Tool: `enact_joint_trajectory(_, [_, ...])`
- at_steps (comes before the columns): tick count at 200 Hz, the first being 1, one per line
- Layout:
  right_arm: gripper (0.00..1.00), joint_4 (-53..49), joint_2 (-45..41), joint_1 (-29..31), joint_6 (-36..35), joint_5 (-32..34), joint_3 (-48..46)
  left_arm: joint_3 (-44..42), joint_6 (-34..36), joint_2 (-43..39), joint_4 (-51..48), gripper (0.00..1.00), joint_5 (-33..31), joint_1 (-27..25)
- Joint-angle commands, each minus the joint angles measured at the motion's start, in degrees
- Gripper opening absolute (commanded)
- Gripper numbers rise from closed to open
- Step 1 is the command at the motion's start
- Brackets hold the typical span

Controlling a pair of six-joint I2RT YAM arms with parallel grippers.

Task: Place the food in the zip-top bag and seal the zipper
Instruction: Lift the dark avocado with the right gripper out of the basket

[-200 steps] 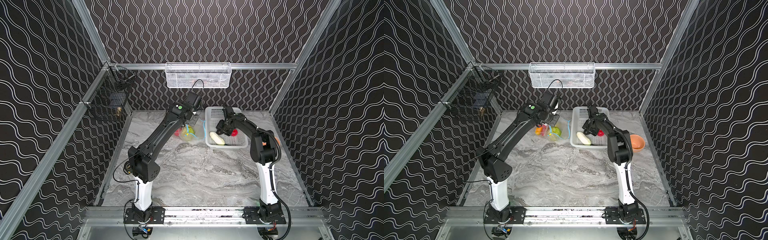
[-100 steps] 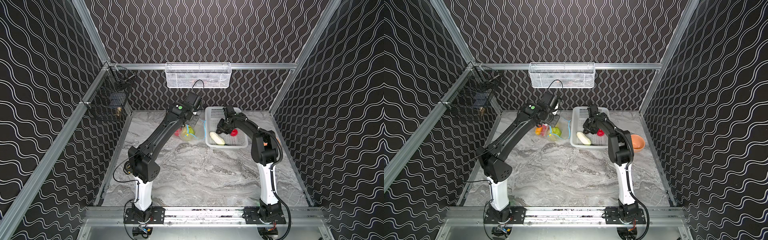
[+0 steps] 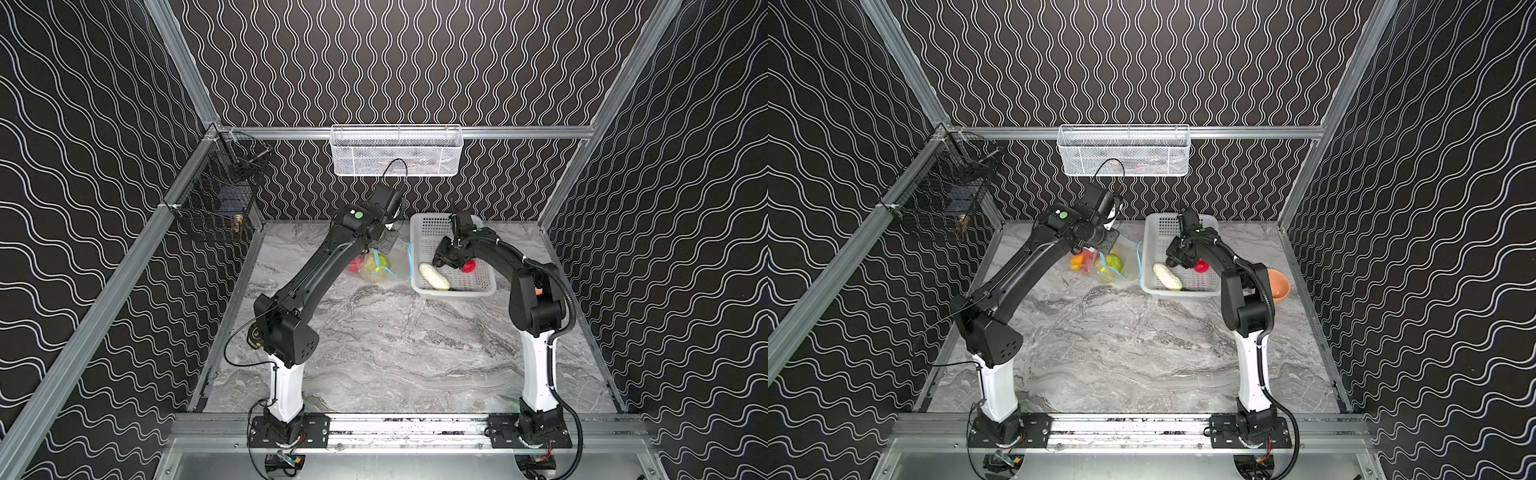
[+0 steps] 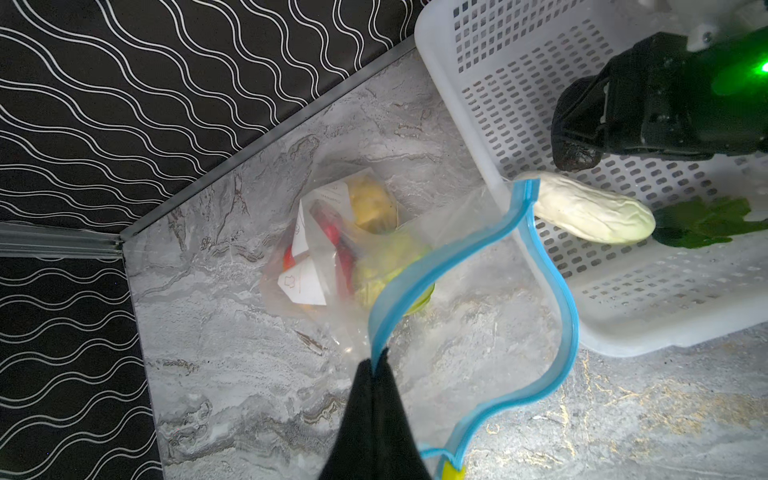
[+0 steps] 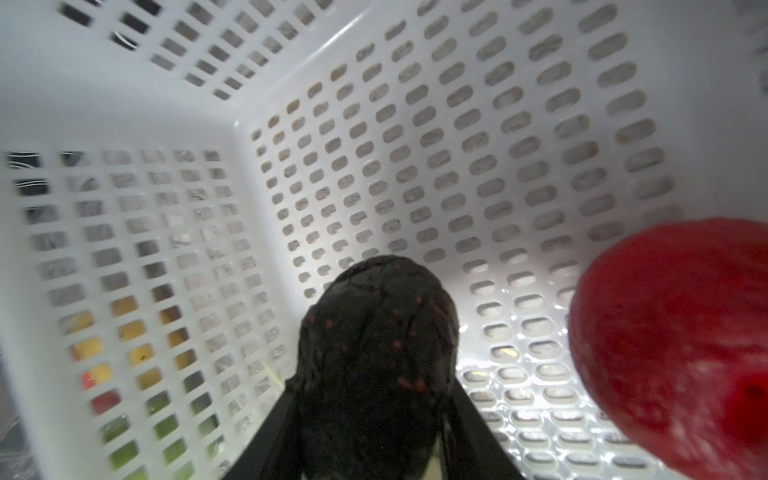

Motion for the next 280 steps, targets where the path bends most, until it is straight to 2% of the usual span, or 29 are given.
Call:
enact_joint_trajectory(1, [0.40,5.9,-2.9,0.0,-0.5,-1.4,-3.7,0.5,-1.0,0.3,-0.3,0.00,0.5,0.0])
enact_joint_trajectory(39, [0.39,12.7,-7.6,-0.1,-0.4,-2.9,-9.5,0.2,-0.9,-0.1,-0.2,0.00,1.0,0.0])
enact_joint_trajectory(104, [0.37,16.3,-11.5,0.0,0.5,-4.1,-12.0,-0.9,-0.7,-1.3,0.2,0.00,0.4,0.0])
enact_joint_trajectory(280, [0.35,32.8,-27.0,0.1,0.8,-9.3,-26.7,0.6,-0.6,-0.3,-0.3,0.00,1.1,0.0])
